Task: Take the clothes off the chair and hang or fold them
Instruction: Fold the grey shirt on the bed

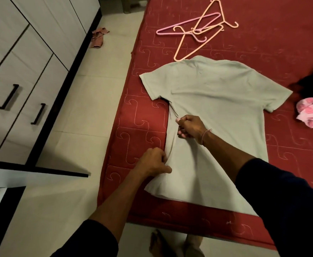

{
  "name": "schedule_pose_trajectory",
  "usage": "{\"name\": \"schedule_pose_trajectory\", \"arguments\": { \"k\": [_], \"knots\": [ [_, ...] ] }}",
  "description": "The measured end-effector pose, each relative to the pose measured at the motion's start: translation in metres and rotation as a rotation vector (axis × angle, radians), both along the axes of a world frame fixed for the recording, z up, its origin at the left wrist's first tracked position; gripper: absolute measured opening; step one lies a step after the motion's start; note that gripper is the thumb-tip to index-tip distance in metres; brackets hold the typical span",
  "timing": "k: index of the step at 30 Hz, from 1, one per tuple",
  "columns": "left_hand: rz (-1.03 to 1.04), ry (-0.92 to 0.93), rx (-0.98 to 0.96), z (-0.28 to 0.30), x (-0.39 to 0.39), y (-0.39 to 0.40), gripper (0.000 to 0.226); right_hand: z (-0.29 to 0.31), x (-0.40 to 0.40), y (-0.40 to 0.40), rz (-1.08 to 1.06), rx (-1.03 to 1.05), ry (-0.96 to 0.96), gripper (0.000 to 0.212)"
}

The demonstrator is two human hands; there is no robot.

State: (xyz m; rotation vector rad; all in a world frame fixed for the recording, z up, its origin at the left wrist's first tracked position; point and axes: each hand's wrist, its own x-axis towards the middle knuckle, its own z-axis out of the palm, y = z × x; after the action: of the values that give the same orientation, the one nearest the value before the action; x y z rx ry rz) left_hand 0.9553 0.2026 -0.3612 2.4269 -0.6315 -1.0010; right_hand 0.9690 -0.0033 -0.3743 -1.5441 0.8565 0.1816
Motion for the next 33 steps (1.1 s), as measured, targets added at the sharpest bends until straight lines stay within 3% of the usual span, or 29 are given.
{"name": "schedule_pose_trajectory", "arguments": {
  "k": [10,18,24,28,31,33],
  "knots": [
    [-0.116,0.189,0.065,0.001,-0.041,-0.085,0.026,-0.019,-0.034,-0.068,0.046,-0.405,0.077,0.024],
    [-0.195,0.068,0.103,-0.021,-0.063,-0.102,0.027,-0.029,-0.058,-0.085,0.118,-0.557,0.117,0.023],
    [-0.247,0.109,0.109,-0.024,-0.069,-0.108,0.027,-0.031,-0.064,-0.083,0.118,-0.66,0.144,0.023],
    [-0.254,0.27,0.104,-0.022,-0.074,-0.107,0.044,-0.03,-0.072,-0.084,0.16,-0.703,0.162,0.021],
    [-0.259,0.281,0.051,-0.025,-0.072,-0.1,0.032,-0.032,-0.085,-0.079,0.23,-0.696,0.147,0.029],
    [-0.299,0.158,0.015,-0.027,-0.072,-0.095,0.023,-0.035,-0.094,-0.073,0.291,-0.724,0.145,0.03]
  ]
}}
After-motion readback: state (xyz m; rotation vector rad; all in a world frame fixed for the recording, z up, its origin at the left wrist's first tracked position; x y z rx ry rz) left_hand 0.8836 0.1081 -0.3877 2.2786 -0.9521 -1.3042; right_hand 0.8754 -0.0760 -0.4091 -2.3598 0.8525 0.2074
